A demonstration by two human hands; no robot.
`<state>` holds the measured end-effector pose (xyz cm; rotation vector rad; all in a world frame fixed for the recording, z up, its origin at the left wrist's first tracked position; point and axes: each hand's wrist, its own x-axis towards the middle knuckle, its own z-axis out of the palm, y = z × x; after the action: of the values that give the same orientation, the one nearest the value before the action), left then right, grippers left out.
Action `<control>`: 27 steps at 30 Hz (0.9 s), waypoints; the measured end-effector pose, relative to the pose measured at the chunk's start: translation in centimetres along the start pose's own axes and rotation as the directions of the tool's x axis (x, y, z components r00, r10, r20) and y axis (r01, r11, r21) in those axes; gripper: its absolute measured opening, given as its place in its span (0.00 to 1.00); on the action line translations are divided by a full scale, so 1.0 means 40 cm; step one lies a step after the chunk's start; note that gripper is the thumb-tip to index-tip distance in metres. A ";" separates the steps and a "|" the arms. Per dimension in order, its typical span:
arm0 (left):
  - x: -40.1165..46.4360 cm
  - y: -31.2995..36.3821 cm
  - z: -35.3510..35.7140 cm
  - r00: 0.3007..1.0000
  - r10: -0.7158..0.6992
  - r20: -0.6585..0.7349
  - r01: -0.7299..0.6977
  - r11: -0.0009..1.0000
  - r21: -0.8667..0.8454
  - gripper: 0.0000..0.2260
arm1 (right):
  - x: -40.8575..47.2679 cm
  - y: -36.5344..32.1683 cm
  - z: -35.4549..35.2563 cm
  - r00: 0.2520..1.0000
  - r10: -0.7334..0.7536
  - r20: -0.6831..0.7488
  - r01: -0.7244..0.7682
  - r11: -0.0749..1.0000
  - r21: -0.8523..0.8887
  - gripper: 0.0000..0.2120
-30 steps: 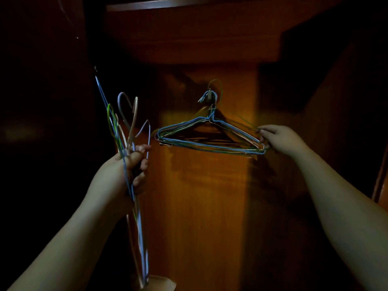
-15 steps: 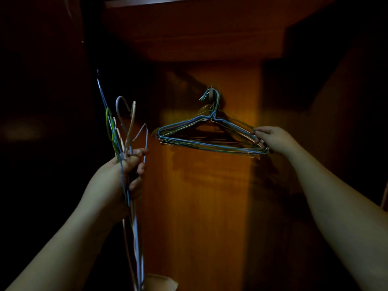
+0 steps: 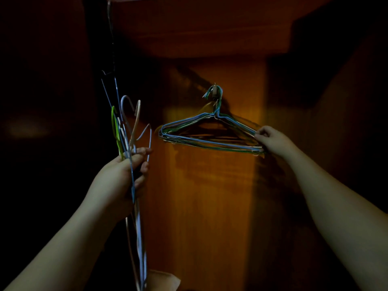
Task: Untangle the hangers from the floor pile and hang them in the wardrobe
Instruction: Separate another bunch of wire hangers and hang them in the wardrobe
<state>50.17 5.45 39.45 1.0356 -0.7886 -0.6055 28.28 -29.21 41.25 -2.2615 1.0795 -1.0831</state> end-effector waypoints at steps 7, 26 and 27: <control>-0.001 0.001 -0.001 0.999 -0.029 0.014 0.030 0.999 -0.039 0.08 | 0.026 0.012 0.022 0.998 0.036 -0.045 -0.039 0.997 -0.062 0.07; -0.063 -0.058 -0.080 0.994 -0.099 0.036 0.102 0.987 -0.121 0.08 | 0.021 -0.014 0.050 0.925 0.046 -0.377 -0.170 0.937 -0.304 0.13; -0.070 -0.061 -0.089 0.993 -0.105 0.046 0.110 0.986 -0.127 0.08 | 0.006 -0.022 0.058 0.916 0.040 -0.400 -0.163 0.947 -0.278 0.13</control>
<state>51.24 8.43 35.39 0.9534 -0.7210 -0.7614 30.62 -28.76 40.49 -2.2329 1.6097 -1.4486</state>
